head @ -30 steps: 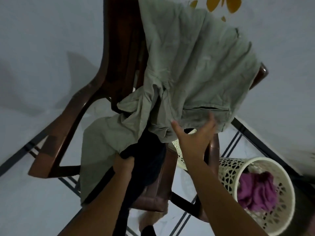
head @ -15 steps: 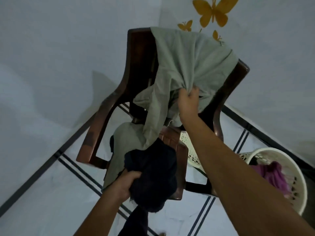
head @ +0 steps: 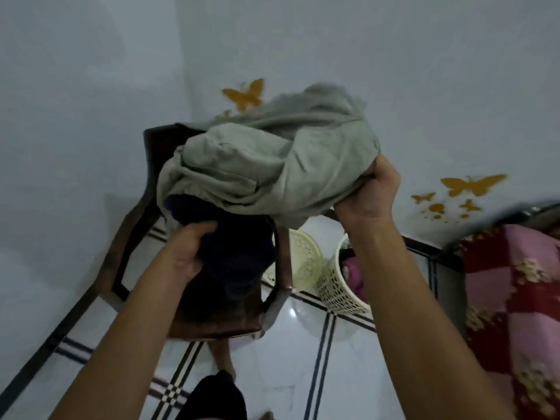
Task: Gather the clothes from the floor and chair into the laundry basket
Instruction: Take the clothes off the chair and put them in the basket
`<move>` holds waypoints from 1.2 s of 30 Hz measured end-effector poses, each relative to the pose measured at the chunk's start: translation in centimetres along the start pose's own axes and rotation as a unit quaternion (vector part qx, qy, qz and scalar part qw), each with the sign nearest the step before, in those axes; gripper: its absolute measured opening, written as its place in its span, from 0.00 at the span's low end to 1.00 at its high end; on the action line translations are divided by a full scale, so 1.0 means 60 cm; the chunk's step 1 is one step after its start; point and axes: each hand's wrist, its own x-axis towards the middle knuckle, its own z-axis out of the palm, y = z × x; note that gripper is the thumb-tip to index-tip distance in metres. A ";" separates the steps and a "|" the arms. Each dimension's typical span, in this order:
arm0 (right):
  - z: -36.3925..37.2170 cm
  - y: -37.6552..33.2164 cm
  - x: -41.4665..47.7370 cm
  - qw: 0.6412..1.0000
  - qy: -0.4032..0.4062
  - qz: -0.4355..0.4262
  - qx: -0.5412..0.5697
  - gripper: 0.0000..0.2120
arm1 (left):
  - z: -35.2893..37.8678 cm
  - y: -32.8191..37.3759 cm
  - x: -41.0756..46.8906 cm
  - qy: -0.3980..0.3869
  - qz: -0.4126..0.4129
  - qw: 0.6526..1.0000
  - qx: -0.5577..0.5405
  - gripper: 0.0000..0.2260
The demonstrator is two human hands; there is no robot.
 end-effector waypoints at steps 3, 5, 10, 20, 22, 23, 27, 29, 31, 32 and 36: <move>-0.105 -0.111 -0.099 0.999 0.030 0.006 0.011 0.18 | 0.119 0.004 -0.057 -0.126 0.053 0.991 -0.006 0.13; -0.149 -0.150 -0.158 0.999 -0.005 0.051 0.000 0.14 | 0.194 -0.013 -0.079 -0.192 0.061 0.979 -0.017 0.18; -0.223 -0.197 -0.197 0.993 0.001 0.060 -0.105 0.23 | 0.358 -0.107 -0.086 -0.262 -0.033 0.964 0.024 0.28; -0.460 -0.225 -0.012 0.958 0.240 0.021 -0.154 0.30 | 0.549 -0.216 0.155 -0.278 -0.163 0.933 0.162 0.08; -0.505 -0.212 0.031 0.944 0.271 0.036 -0.185 0.29 | 0.576 -0.242 0.231 -0.266 -0.200 0.922 0.197 0.07; -0.538 -0.204 0.066 0.936 0.281 0.048 -0.207 0.29 | 0.595 -0.260 0.282 -0.251 -0.224 0.916 0.217 0.07; -0.622 -0.177 0.148 0.910 0.292 0.086 -0.282 0.25 | 0.635 -0.340 0.418 -0.197 -0.319 0.876 0.305 0.06; -0.666 -0.156 0.176 0.898 0.311 0.094 -0.298 0.23 | 0.649 -0.396 0.474 -0.188 -0.358 0.853 0.329 0.07; -0.707 -0.134 0.189 0.886 0.327 0.090 -0.316 0.21 | 0.651 -0.448 0.510 -0.190 -0.388 0.835 0.342 0.08; -0.734 -0.120 0.194 0.879 0.337 0.088 -0.326 0.20 | 0.650 -0.479 0.530 -0.195 -0.394 0.830 0.343 0.10; -0.856 -0.033 0.226 0.855 0.338 0.101 -0.380 0.19 | 0.591 -0.630 0.624 -0.210 -0.354 0.821 0.397 0.35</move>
